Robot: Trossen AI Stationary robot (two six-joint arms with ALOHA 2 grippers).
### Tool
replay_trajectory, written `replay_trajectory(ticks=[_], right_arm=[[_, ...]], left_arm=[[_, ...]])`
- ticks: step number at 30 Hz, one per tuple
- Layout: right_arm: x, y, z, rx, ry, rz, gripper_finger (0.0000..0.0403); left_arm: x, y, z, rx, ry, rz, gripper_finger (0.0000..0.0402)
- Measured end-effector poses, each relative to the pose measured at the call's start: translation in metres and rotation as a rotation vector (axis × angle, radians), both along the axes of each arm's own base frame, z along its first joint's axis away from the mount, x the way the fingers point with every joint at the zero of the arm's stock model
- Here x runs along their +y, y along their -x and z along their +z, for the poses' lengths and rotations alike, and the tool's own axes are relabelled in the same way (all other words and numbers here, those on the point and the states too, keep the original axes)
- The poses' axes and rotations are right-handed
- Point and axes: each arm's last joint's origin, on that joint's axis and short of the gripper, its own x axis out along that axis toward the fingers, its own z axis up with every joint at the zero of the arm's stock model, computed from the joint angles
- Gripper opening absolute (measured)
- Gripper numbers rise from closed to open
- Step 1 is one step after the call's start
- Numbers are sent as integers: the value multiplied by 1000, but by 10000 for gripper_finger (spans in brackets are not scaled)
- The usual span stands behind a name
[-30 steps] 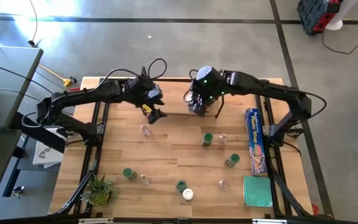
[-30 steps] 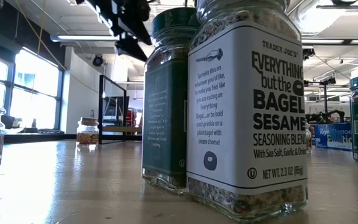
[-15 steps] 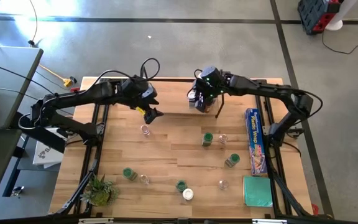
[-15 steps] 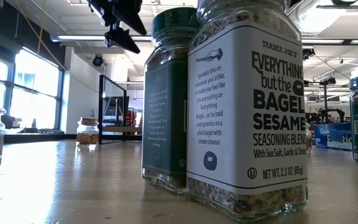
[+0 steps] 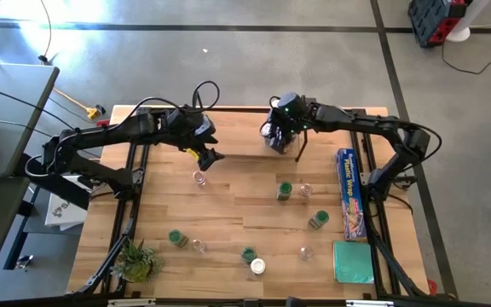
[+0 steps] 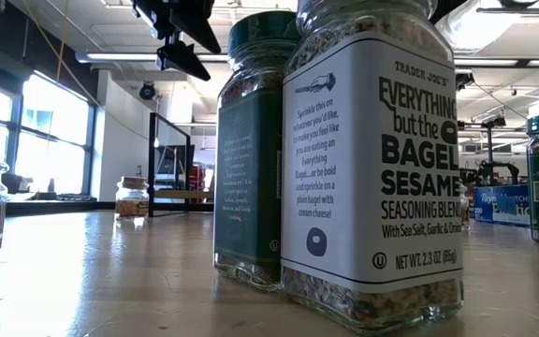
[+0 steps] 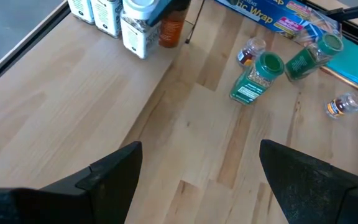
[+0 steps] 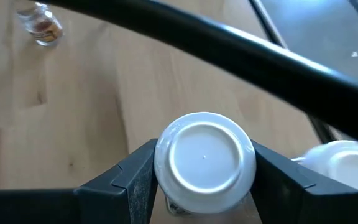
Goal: Shelf spices
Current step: Put the white seasoning bottle on the shelf aligned with the other white seasoning bottles, then adjust the seasoning bottles on the shelf
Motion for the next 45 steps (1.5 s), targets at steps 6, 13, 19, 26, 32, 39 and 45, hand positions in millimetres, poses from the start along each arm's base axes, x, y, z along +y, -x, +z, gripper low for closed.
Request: replay_trajectory(ticks=[6, 13, 19, 26, 32, 39, 45], right_arm=[[0, 0, 0, 8, 15, 8, 207], [1, 2, -2, 48, 26, 16, 234], [0, 3, -2, 73, 59, -22, 253], [-1, 2, 8, 84, 71, -45, 254], [-2, 0, 23, 109, 107, -77, 254], [0, 2, 52, 140, 60, -107, 255], [9, 12, 97, 155, -97, -58, 242]], left_arm=[[-1, 0, 0, -1, 5, 5, 320], [-1, 0, 0, -4, 19, 18, 320], [-1, 0, 0, -3, 19, 17, 320], [-2, -1, 0, -2, 19, 11, 320], [-3, -1, 0, -2, 19, 7, 320], [-3, -1, 0, -2, 18, 7, 320], [-3, -1, 0, -2, 16, 9, 320]])
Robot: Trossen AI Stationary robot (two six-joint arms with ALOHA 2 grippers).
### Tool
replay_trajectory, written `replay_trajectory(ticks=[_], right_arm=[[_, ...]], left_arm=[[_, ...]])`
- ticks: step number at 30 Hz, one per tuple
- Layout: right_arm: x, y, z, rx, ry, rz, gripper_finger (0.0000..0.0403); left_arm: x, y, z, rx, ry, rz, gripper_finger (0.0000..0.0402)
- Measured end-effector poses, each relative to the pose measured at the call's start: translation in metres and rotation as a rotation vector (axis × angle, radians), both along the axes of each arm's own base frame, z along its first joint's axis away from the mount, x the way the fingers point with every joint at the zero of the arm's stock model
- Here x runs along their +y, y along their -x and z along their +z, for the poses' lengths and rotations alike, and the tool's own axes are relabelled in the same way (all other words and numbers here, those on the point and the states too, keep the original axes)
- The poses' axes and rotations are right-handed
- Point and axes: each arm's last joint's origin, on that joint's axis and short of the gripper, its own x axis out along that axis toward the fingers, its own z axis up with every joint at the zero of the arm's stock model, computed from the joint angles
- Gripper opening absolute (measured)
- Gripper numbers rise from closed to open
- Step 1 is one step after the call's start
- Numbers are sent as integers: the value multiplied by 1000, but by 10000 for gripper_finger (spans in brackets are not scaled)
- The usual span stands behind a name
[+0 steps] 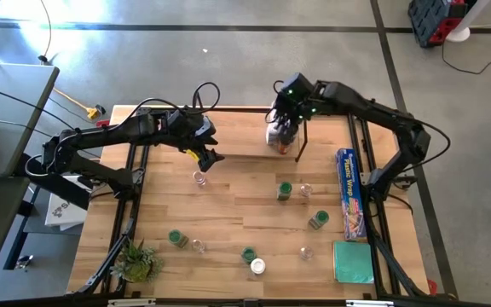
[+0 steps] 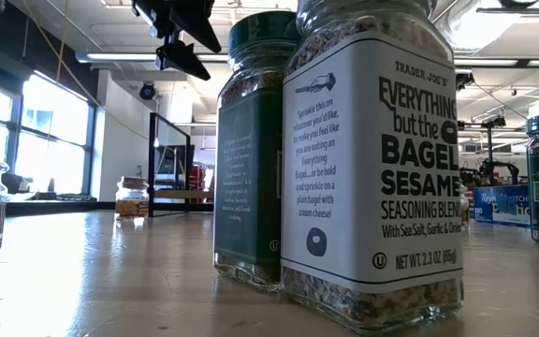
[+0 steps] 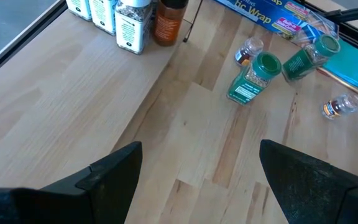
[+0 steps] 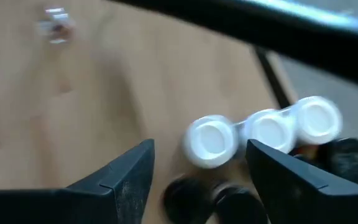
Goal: Shelf spices
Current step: Adjust the seasoning bottles on the shelf
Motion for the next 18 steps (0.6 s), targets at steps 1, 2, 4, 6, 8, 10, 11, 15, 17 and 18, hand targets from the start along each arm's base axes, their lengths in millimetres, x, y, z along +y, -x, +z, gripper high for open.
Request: replay_trajectory(ticks=[1, 2, 4, 6, 8, 10, 11, 15, 17, 18], right_arm=[[2, 3, 4, 12, -27, 28, 232], [4, 5, 5, 31, -55, 42, 218], [7, 11, 1, 83, -113, 55, 184], [8, 14, -10, 136, -157, 53, 141], [9, 16, -23, 174, -184, 41, 98], [9, 16, -33, 191, -206, 16, 57], [9, 16, -36, 192, -214, 3, 39], [8, 16, -35, 196, -186, -54, 6], [5, 16, -33, 202, -149, -91, 10], [3, 17, -32, 207, -136, -104, 11]], left_arm=[[0, 0, 0, 1, -2, 2, 320], [0, 0, 0, 1, -3, 3, 320], [0, 0, 0, 2, -7, 7, 320], [0, 0, 0, 3, -10, 11, 320], [1, 0, 0, 3, -12, 12, 320], [0, 0, 0, 4, -12, 12, 320], [0, 0, 0, 3, -12, 12, 320], [0, 0, 0, 3, -12, 11, 320], [-1, 0, 0, 4, -12, 6, 320], [-1, 0, 0, 3, -12, 5, 320]])
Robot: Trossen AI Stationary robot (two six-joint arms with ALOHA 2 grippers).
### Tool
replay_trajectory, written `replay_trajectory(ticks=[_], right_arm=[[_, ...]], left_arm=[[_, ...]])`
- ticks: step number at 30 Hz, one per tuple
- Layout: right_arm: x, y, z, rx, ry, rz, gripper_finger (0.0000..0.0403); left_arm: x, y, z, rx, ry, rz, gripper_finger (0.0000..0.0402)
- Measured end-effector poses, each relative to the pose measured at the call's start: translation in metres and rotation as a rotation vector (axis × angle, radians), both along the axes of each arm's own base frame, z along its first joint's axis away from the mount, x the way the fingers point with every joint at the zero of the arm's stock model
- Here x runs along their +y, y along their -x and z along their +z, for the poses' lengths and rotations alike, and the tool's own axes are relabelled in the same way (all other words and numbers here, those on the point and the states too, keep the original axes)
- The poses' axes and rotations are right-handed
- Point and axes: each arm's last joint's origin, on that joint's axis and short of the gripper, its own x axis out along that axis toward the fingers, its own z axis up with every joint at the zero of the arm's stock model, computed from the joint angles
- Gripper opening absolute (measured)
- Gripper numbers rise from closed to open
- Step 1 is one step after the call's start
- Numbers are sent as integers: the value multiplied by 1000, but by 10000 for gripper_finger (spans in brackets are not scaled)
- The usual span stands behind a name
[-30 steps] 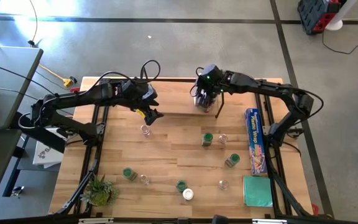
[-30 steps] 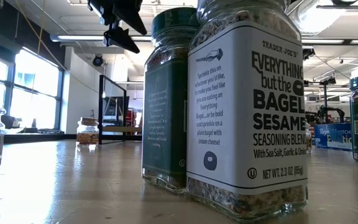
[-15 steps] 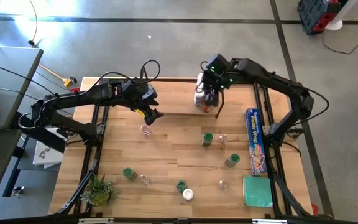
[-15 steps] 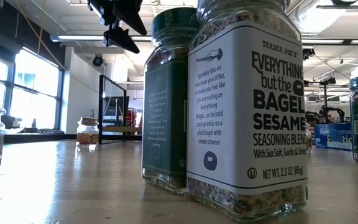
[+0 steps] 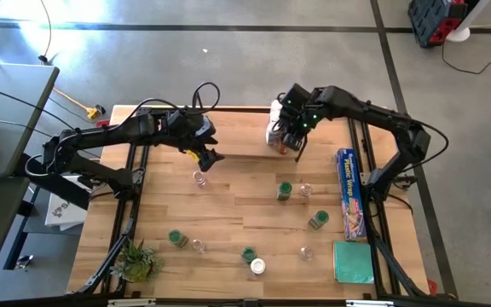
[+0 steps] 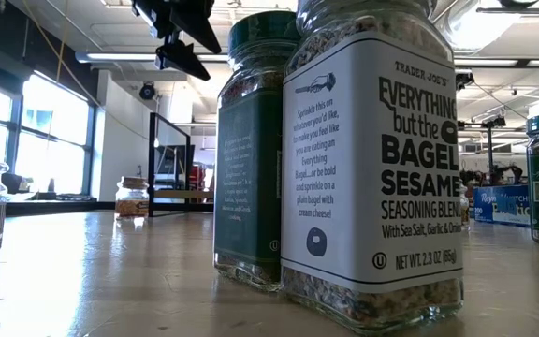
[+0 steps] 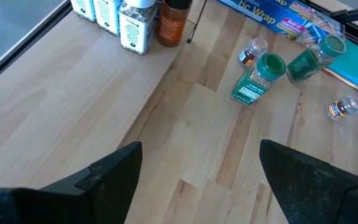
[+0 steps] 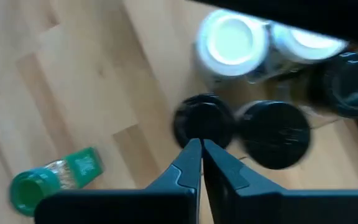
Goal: Shelf spices
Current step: Adjust the seasoning bottles on the shelf
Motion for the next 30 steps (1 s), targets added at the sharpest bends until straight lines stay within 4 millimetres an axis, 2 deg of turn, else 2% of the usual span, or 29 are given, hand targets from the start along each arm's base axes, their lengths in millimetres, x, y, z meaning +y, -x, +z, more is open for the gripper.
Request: replay_trajectory(ticks=[14, 19, 30], right_arm=[[-27, 10, -4, -1, 29, -98, 0], [-32, 6, -18, 23, -5, -83, 0], [-40, -2, -22, -9, 42, -98, 0]], left_arm=[[-1, 0, 0, 1, -5, -13, 320], [-1, 0, 0, 0, -5, -13, 320], [-2, 0, 0, 0, -1, -9, 320]])
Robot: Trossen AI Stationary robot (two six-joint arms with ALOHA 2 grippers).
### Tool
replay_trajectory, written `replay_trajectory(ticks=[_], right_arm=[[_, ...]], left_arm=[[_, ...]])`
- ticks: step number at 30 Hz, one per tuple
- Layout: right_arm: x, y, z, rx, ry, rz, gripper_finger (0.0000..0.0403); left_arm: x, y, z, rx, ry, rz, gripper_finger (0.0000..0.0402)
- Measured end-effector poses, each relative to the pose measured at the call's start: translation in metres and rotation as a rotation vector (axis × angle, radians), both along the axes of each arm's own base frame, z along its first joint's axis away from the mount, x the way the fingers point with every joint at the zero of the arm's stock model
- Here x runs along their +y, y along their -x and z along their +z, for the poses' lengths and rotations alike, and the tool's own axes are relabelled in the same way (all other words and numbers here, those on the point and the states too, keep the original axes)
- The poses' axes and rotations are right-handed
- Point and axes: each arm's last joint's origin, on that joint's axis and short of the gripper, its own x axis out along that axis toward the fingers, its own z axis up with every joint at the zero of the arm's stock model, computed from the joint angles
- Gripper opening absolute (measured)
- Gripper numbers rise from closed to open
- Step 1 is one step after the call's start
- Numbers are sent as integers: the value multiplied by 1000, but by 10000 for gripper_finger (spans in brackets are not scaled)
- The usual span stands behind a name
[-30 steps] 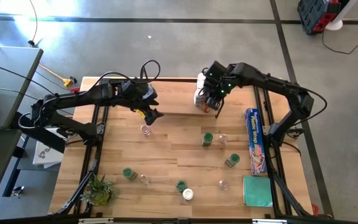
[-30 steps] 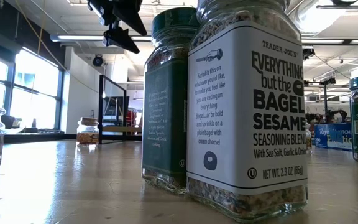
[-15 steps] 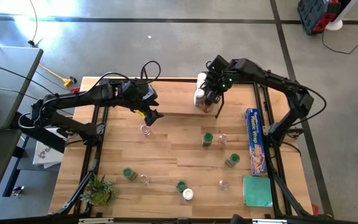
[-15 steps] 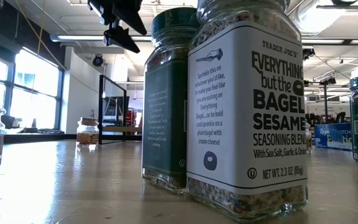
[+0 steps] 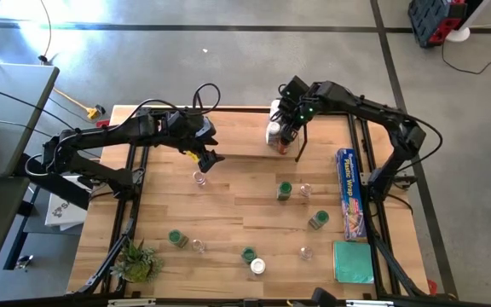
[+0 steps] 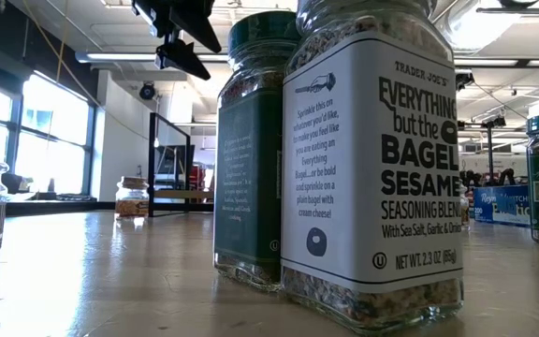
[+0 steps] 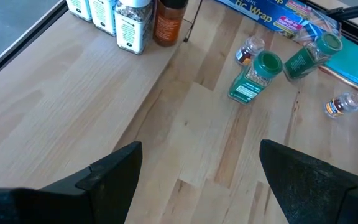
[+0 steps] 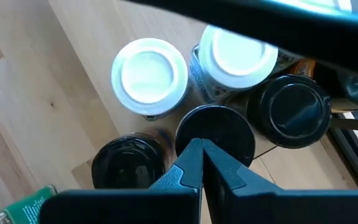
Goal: Shelf spices
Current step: Adjust the seasoning bottles on the shelf
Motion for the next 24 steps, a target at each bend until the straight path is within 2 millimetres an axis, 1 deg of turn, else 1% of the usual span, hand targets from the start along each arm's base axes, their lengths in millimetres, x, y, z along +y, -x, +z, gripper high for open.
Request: replay_trajectory(ticks=[5, 9, 14, 16, 17, 19, 21, 24], right_arm=[[0, 0, 1, 2, 3, -3, 0], [-1, -1, 6, -6, 12, -5, 0], [-3, -4, 29, -65, 35, -36, 0], [1, -5, 39, -85, 23, -28, 0], [5, -6, 43, -110, 8, -4, 0], [16, -9, 47, -164, -58, 123, 0], [27, -11, 44, -179, -132, 242, 0], [35, -12, 27, -114, -157, 267, 0]], left_arm=[[-1, 0, 0, 0, -1, -2, 320], [-1, 0, 0, 1, -3, 1, 320], [-1, 0, 0, 0, -3, 2, 320], [-1, 0, 0, 1, -3, 2, 320], [-1, 0, 0, 1, -3, 3, 320], [-1, 0, 0, 2, -4, 4, 320], [-1, 0, 0, 1, -4, 4, 320], [-1, 0, 0, 1, -4, 4, 320]])
